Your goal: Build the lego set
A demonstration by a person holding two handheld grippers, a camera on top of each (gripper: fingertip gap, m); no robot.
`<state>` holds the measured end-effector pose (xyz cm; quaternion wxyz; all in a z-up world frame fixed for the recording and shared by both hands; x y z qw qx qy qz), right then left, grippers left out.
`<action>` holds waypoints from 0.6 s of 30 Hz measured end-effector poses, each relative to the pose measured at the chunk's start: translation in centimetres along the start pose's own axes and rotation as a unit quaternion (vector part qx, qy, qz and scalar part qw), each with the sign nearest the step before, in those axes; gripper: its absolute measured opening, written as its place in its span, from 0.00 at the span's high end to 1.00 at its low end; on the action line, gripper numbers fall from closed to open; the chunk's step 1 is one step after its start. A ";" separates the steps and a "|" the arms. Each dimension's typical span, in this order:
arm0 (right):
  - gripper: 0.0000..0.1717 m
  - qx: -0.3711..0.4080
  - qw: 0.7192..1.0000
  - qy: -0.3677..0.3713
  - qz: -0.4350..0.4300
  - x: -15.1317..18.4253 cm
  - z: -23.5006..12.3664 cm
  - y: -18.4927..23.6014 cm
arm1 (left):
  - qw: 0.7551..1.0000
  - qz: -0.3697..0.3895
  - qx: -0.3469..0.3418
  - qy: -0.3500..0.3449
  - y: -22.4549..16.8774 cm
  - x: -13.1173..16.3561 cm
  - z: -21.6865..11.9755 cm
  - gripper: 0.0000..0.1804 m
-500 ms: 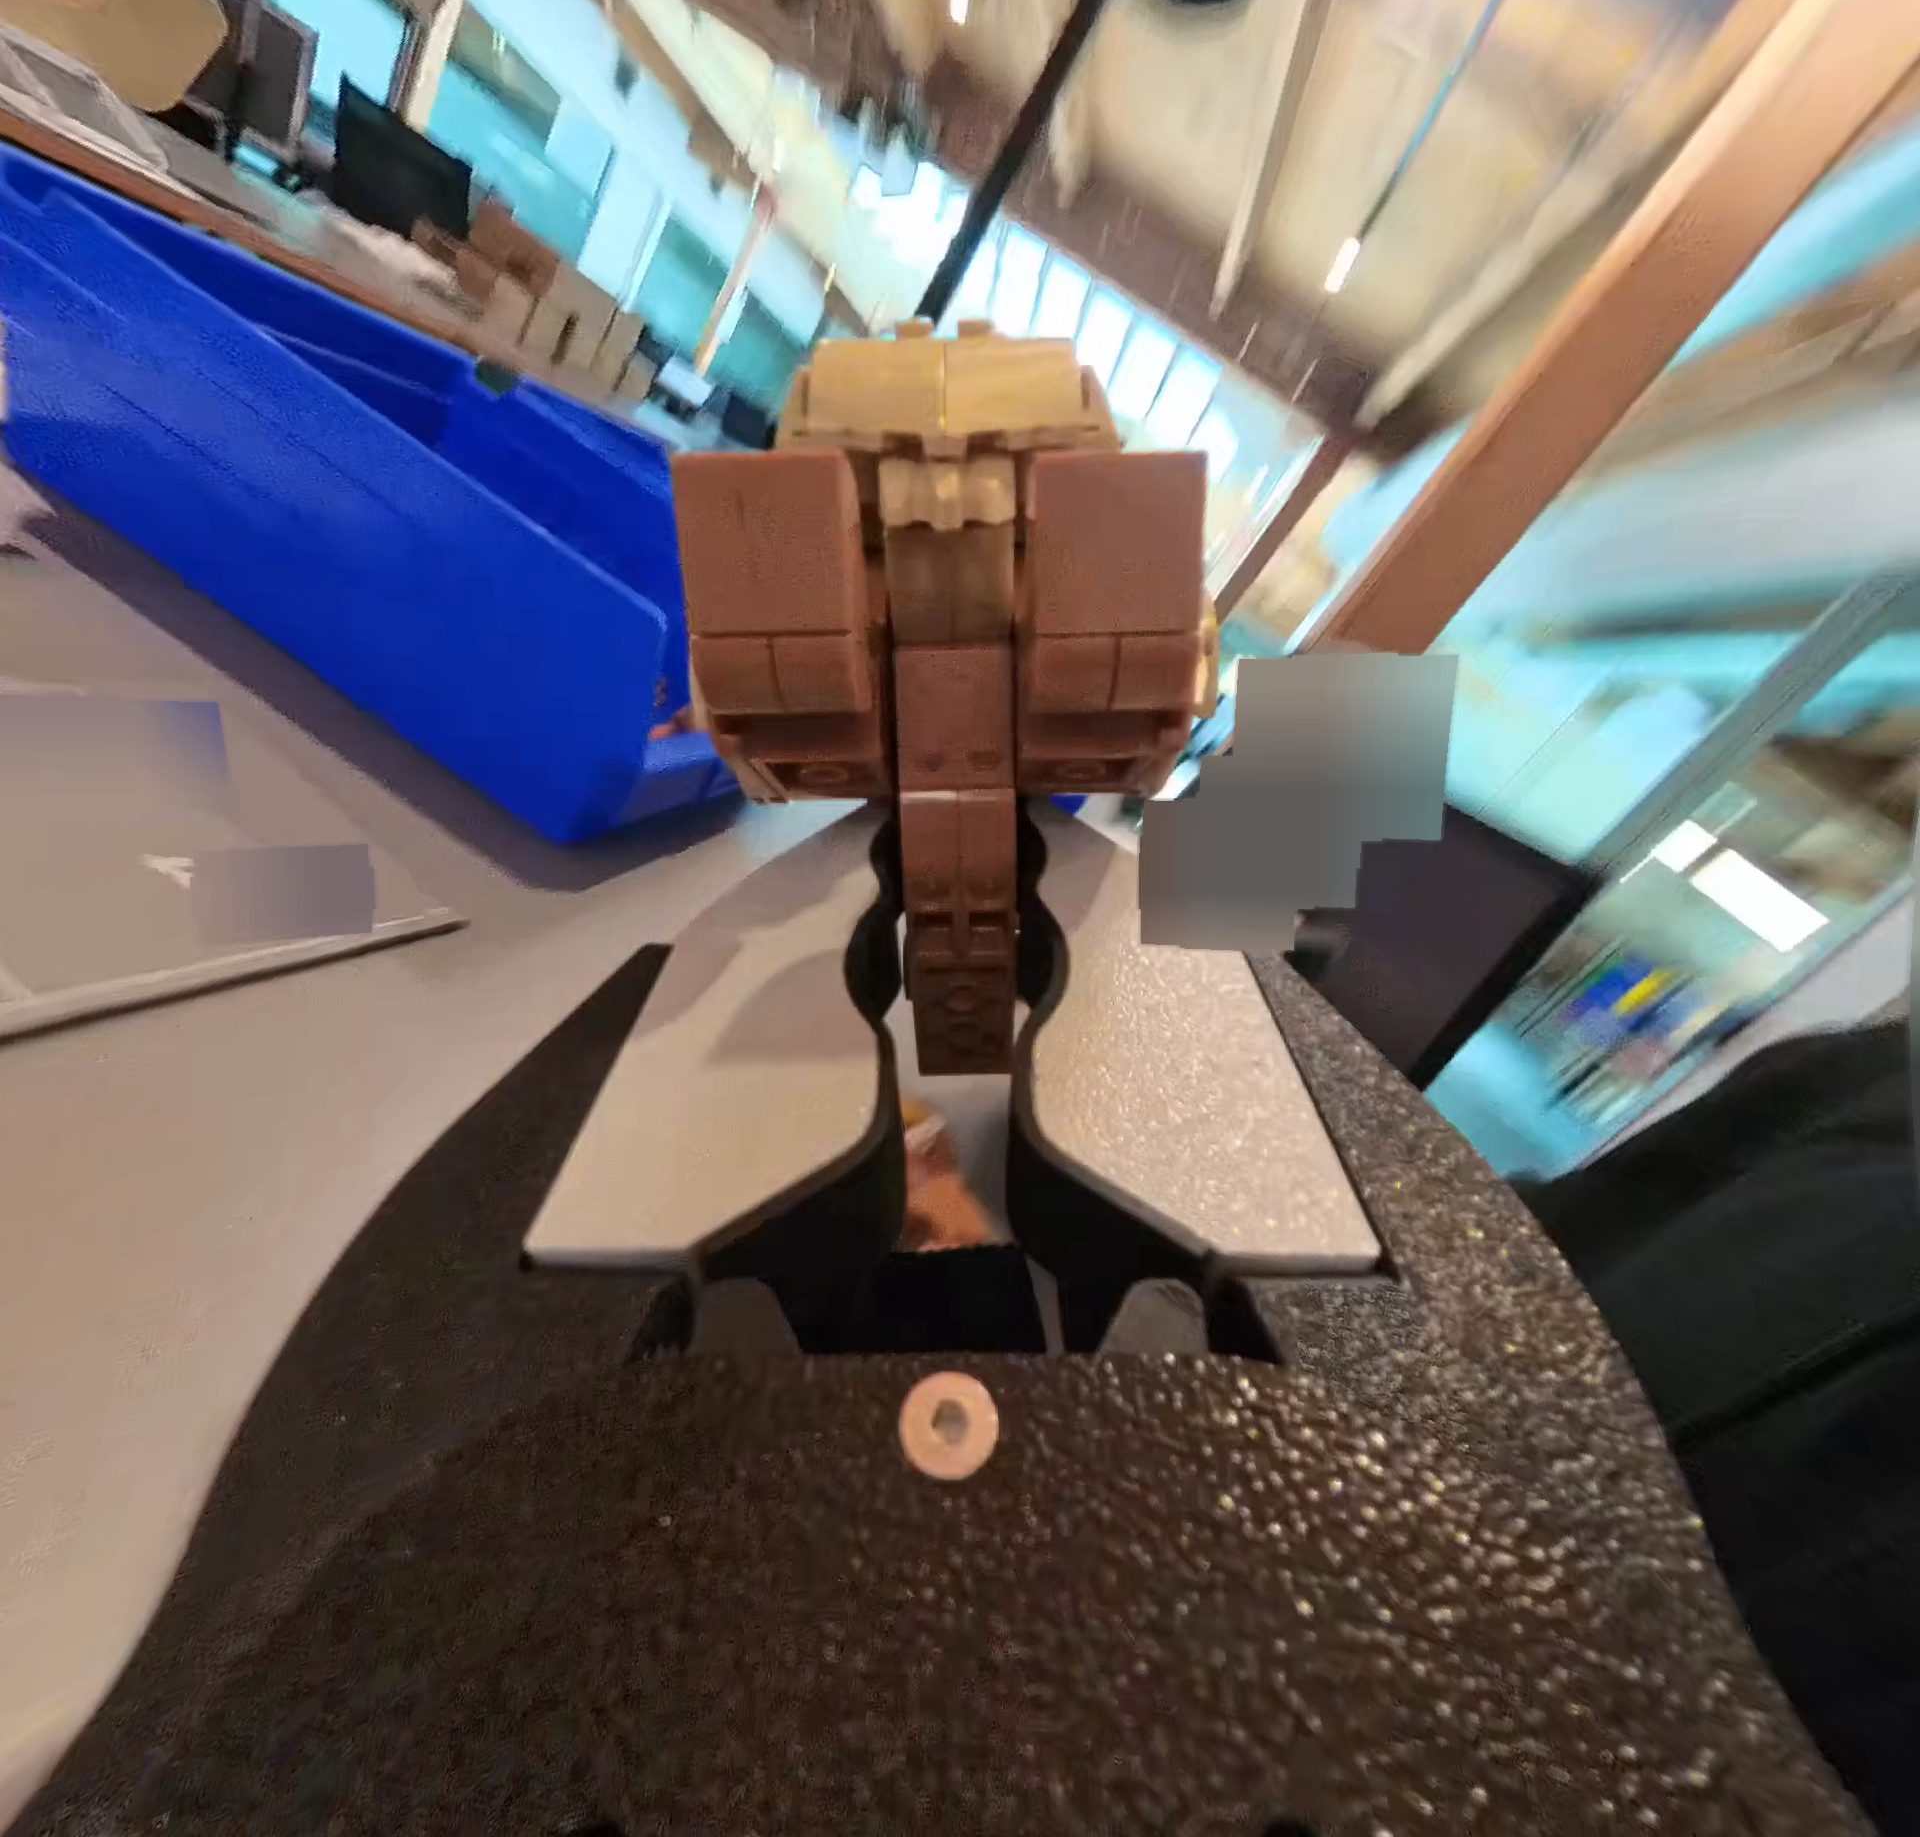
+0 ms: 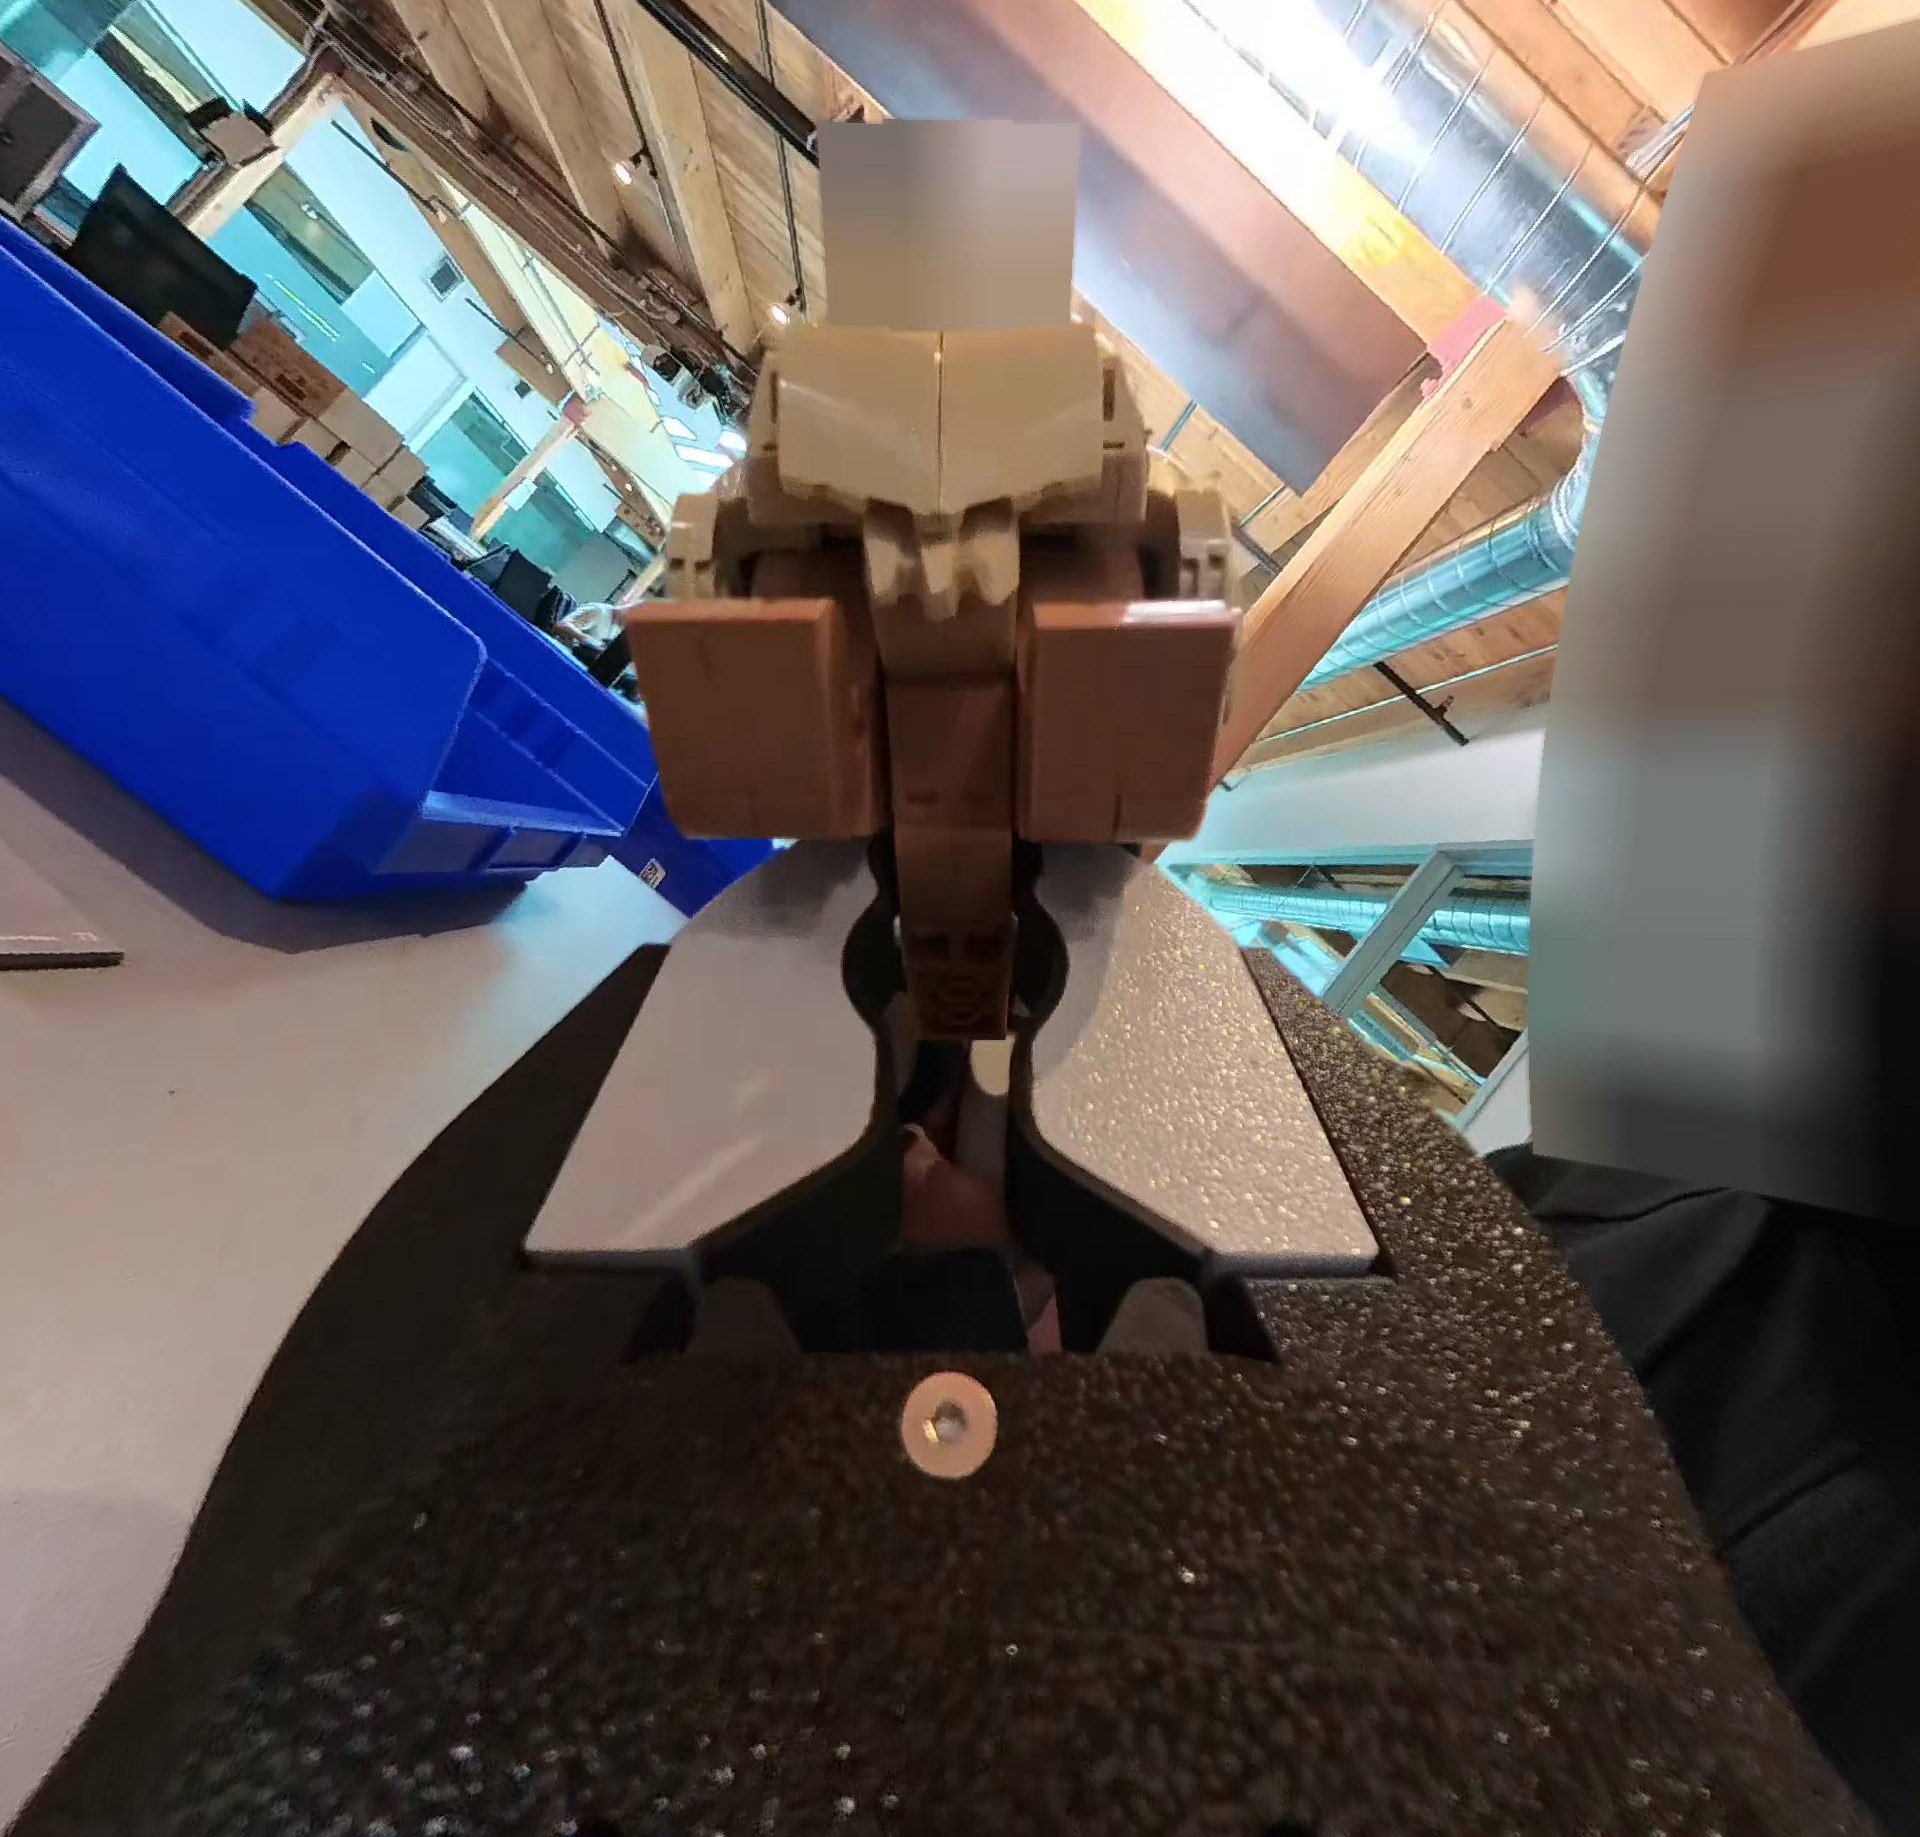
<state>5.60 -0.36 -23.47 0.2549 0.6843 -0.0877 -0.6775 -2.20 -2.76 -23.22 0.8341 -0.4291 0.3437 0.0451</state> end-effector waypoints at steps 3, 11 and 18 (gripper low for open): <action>0.87 -0.008 1.000 -0.005 0.012 0.1 0.1 0.0 | 1.000 0.001 0.000 0.001 0.0 0.0 -0.1 0.90; 0.90 -0.020 0.998 -0.045 -0.028 -0.8 -0.7 0.3 | 0.998 0.047 -0.012 0.049 -0.6 0.2 0.1 0.88; 0.90 -0.012 0.997 -0.071 -0.039 -0.9 -0.9 0.4 | 0.999 0.025 -0.023 0.037 -0.8 0.2 0.2 0.86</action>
Point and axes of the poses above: each gripper's, where its closed fingertips meet, z out along the fingers, x out of its underside, y = z × x across the jaws, the point moved 5 cm from there along -z, back along the fingers, and after that the axes turned 6 degrees about -x, right-handed, at the moved point
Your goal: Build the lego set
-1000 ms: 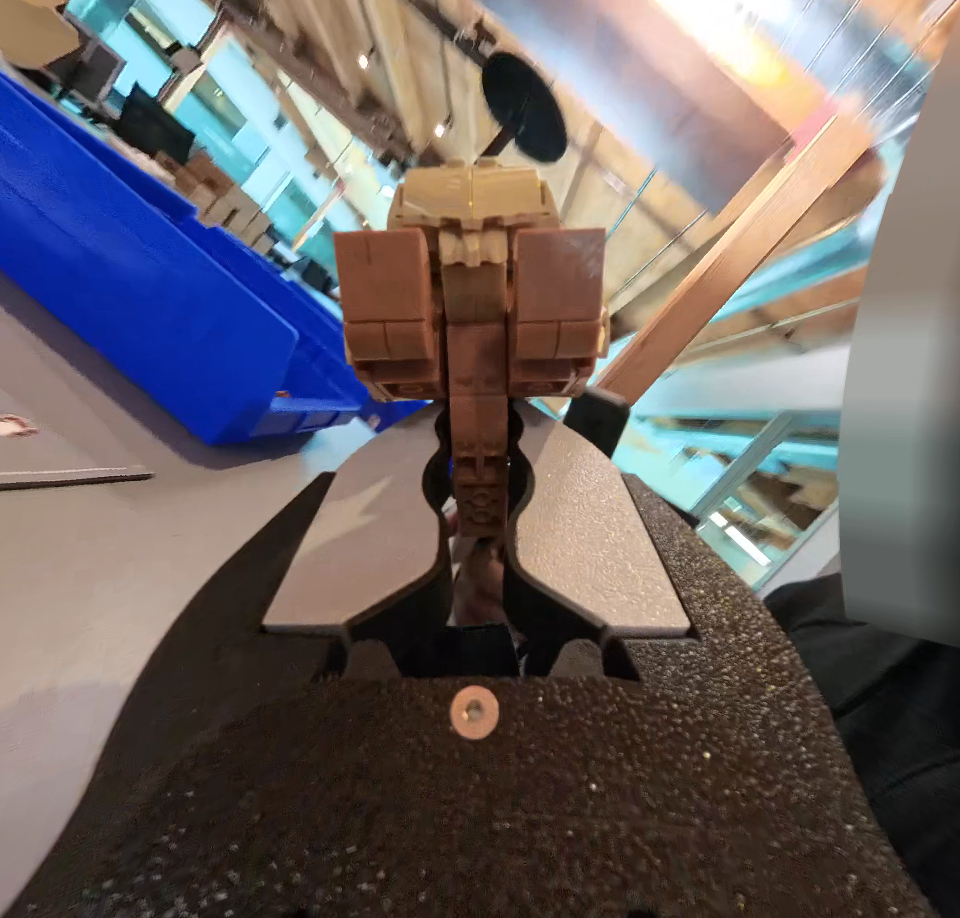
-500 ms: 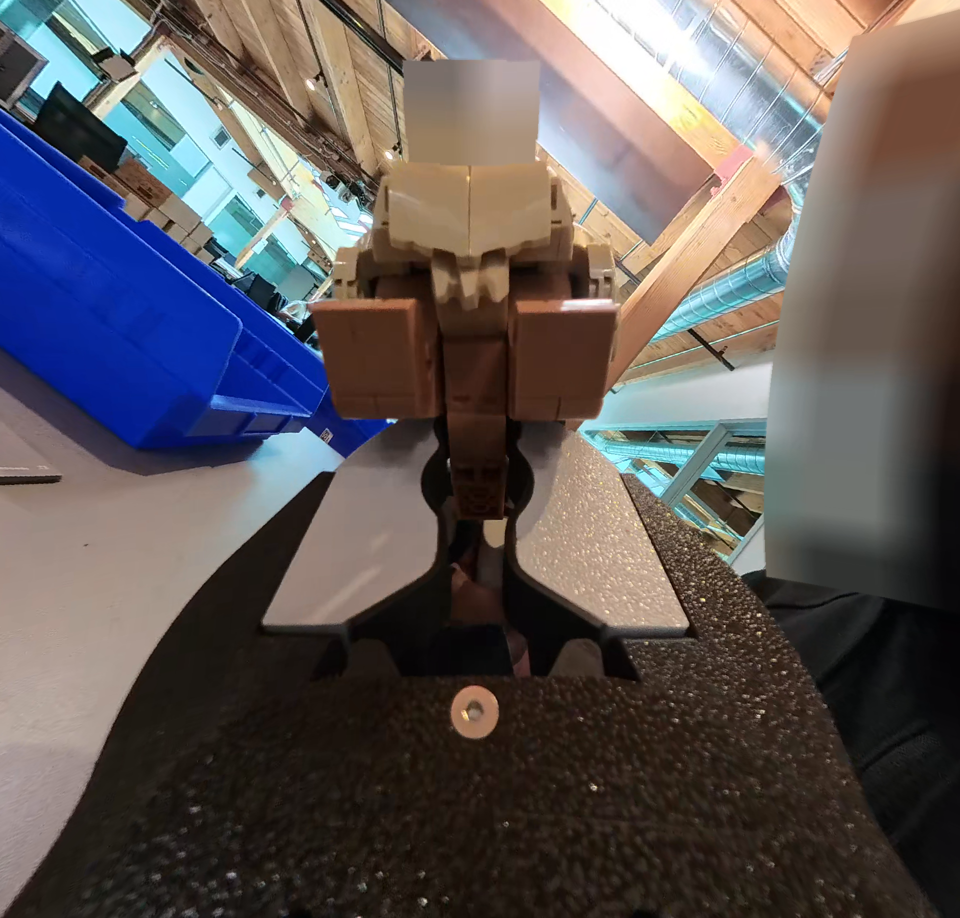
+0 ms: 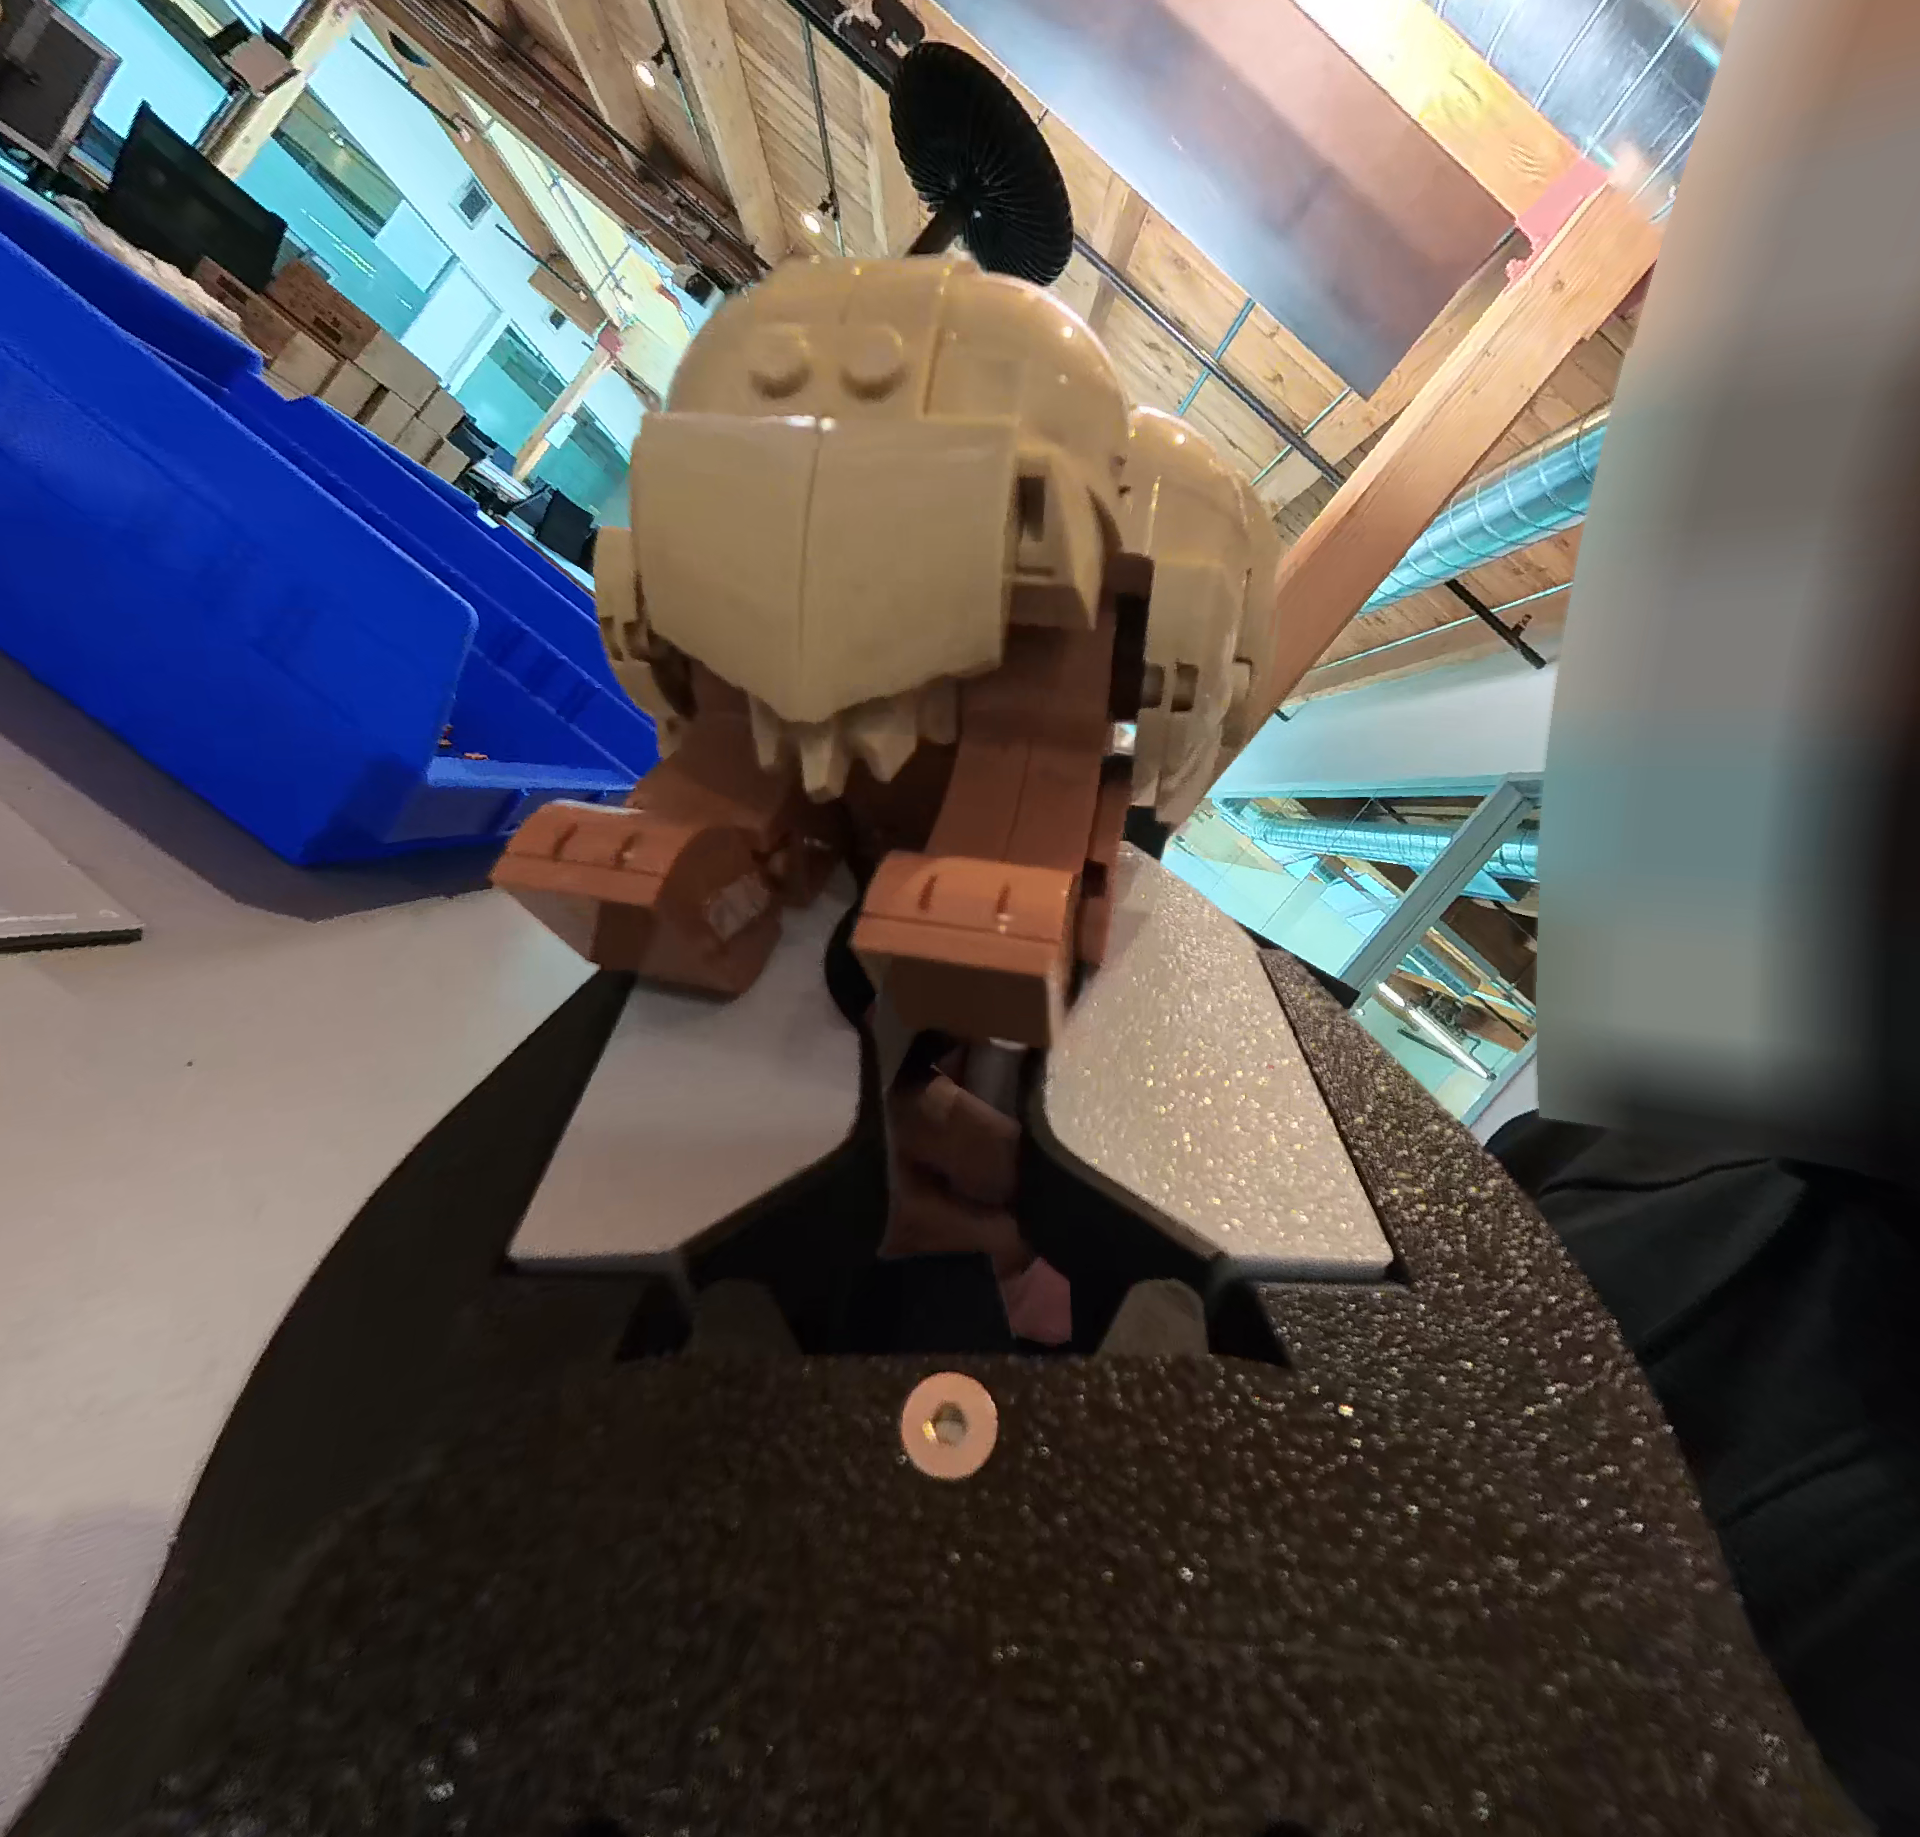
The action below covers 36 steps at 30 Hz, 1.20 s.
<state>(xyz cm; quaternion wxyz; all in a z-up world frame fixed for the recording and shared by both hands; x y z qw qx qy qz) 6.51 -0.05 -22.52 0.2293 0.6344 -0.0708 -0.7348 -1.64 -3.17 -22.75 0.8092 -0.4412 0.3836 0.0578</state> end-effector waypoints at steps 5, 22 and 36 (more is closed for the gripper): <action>0.90 0.007 1.000 -0.026 -0.002 -0.1 -0.3 0.1 | 1.000 -0.004 -0.014 -0.004 -0.3 0.0 0.1 0.85; 0.90 0.002 0.996 -0.088 -0.006 -0.5 -0.7 0.7 | 0.996 -0.040 -0.023 -0.075 -1.1 0.3 0.2 0.88; 0.79 -0.032 0.997 -0.069 0.035 -1.5 -1.2 -0.2 | 0.997 0.054 -0.046 0.043 -1.2 0.6 0.6 0.90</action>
Point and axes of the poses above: each gripper's, where its closed fingertips meet, z out along the fingers, x out of its underside, y = z × x across the jaws, the point moved 5 cm from there along -z, back along the fingers, and after that the axes turned 6 degrees about -x, right-handed, at the moved point
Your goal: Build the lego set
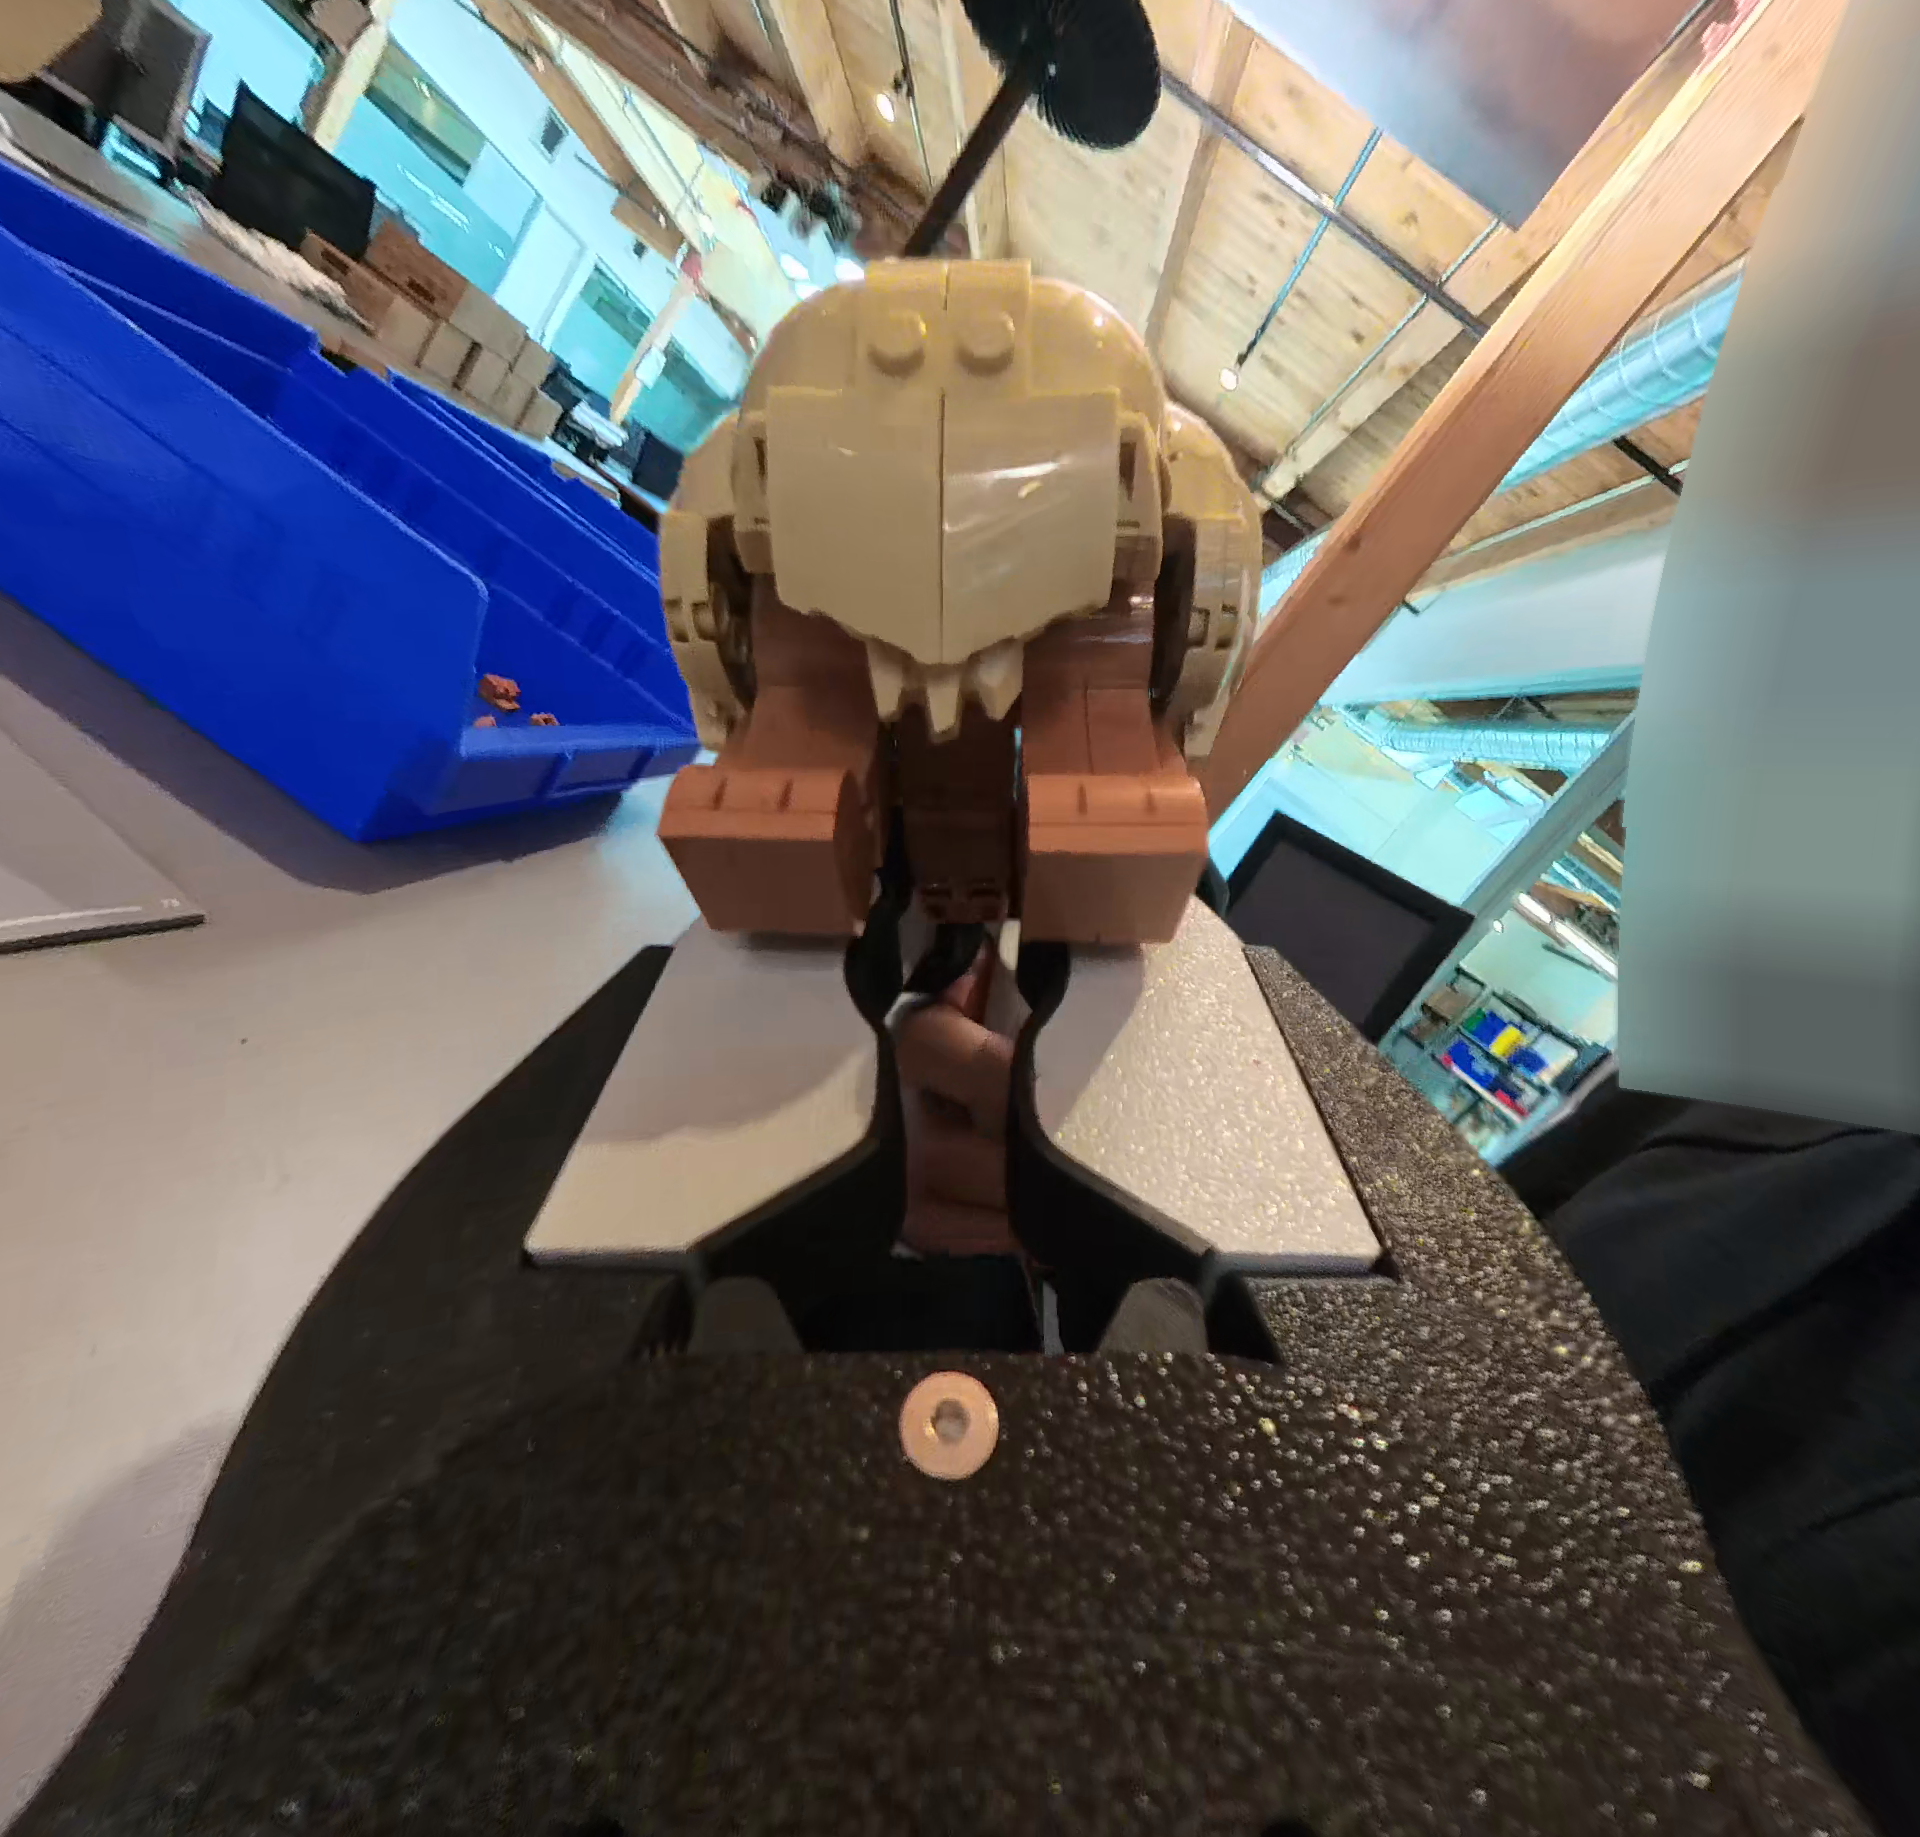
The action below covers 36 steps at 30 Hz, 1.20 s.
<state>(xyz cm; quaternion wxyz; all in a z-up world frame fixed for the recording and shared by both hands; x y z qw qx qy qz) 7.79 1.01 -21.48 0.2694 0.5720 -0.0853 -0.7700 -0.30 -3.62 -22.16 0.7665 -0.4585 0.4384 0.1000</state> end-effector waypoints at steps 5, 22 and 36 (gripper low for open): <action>0.87 -0.001 0.999 0.008 0.031 0.2 -0.1 -0.5 | 0.999 0.013 0.001 0.045 0.0 0.8 0.2 0.91; 0.90 -0.015 0.996 -0.058 0.061 -0.1 -0.8 -0.7 | 0.999 -0.038 0.001 0.008 0.1 0.5 0.5 0.86; 0.90 -0.020 0.994 -0.066 0.086 0.1 -0.8 -1.0 | 0.997 -0.076 0.009 -0.026 0.6 0.5 0.8 0.90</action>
Point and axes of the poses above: each gripper's, where its closed fingertips meet, z out along the fingers, x out of its underside, y = z × x across the jaws, the point moved 5 cm from there along -z, back along the fingers, and after that the axes turned 6 degrees about -x, right-handed, at the moved point
